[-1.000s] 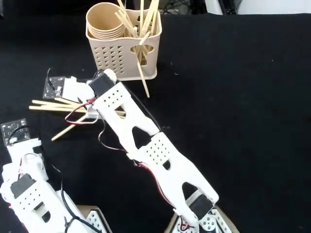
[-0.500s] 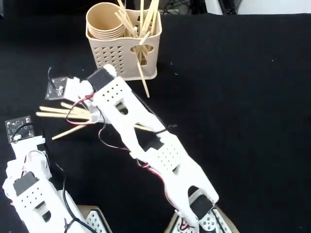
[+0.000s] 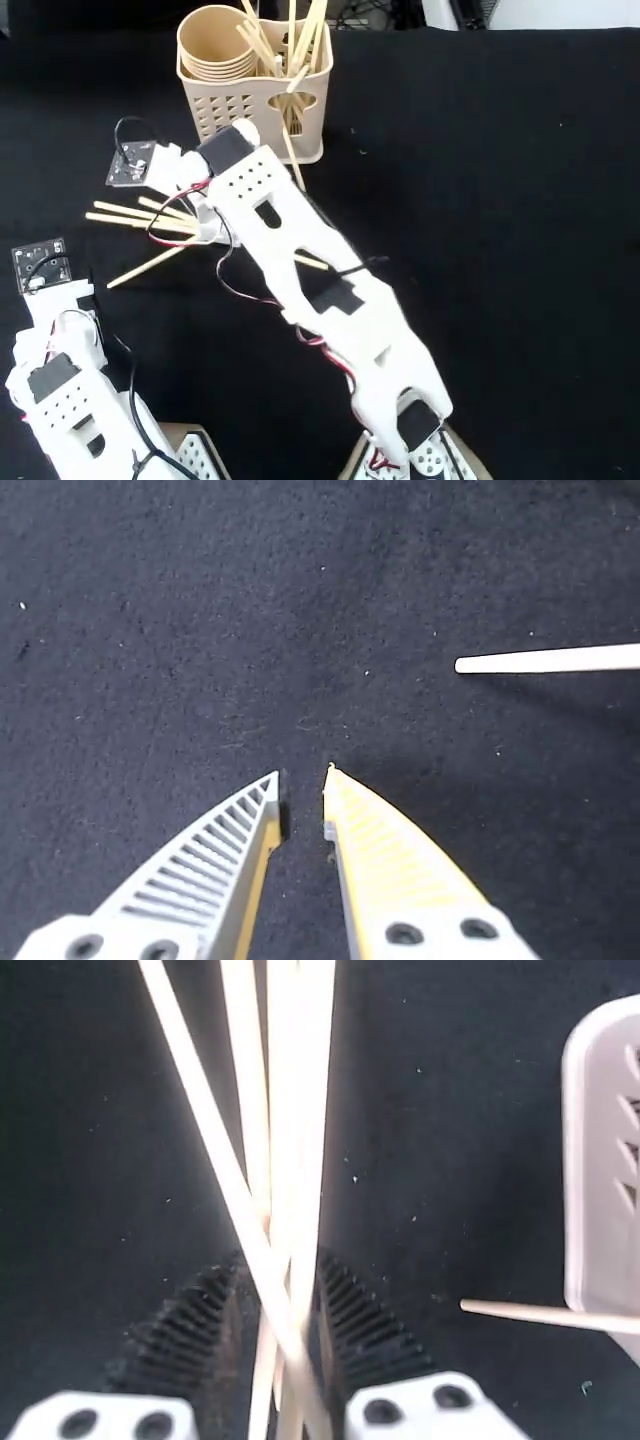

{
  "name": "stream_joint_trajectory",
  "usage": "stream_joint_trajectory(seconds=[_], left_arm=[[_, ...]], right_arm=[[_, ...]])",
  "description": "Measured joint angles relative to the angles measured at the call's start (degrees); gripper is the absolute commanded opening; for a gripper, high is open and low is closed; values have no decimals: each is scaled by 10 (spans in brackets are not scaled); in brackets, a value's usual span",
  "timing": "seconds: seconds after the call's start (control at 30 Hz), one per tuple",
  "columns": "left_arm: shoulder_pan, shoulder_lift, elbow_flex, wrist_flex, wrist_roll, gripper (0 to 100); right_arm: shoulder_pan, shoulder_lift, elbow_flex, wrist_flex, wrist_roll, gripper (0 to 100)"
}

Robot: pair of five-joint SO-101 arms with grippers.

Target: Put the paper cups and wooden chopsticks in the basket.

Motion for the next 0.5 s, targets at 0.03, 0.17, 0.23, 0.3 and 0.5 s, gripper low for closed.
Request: stream_joint_trajectory(seconds=[0.03, 0.17, 0.23, 0.3, 0.5], left_arm=[[0, 0, 0, 0, 0, 95], [0, 0, 0, 0, 0, 95], [0, 0, 0, 0, 0, 95], [0, 0, 0, 0, 0, 95], [0, 0, 0, 0, 0, 95]], right_arm=[[0, -11, 15, 0, -1, 12], [0, -52, 98, -25, -11, 12], [0, -76, 161, -53, -11, 12], [0, -112, 237, -94, -12, 12], [2, -275, 527, -263, -14, 12]])
